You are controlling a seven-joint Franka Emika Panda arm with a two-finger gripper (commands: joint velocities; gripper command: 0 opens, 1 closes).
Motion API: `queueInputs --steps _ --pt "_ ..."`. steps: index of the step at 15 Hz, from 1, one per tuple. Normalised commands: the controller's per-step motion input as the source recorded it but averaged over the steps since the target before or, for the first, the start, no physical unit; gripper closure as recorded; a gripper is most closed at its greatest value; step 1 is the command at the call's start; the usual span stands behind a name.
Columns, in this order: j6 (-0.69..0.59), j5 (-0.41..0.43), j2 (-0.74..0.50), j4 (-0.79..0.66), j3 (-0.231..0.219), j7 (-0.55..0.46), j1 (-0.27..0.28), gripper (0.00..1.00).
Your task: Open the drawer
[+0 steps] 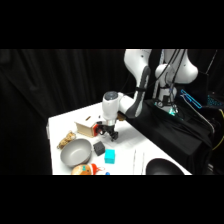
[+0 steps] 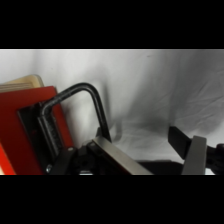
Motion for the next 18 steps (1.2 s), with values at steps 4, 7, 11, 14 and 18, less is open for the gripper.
queueInputs --steps 4,7,11,14,18 --pt "0.06 -0.109 -0.27 -0.28 -0.024 0.14 0.154 0.00" --pt "0.06 -0.102 -0.33 -0.32 0.010 0.15 0.134 0.00" --pt "0.07 -0.096 -0.32 -0.31 0.037 0.15 0.096 0.00" --pt "0.07 -0.075 -0.28 -0.26 0.068 0.11 0.037 0.00" --pt "0.04 -0.071 -0.28 -0.23 0.050 0.11 0.026 0.00"
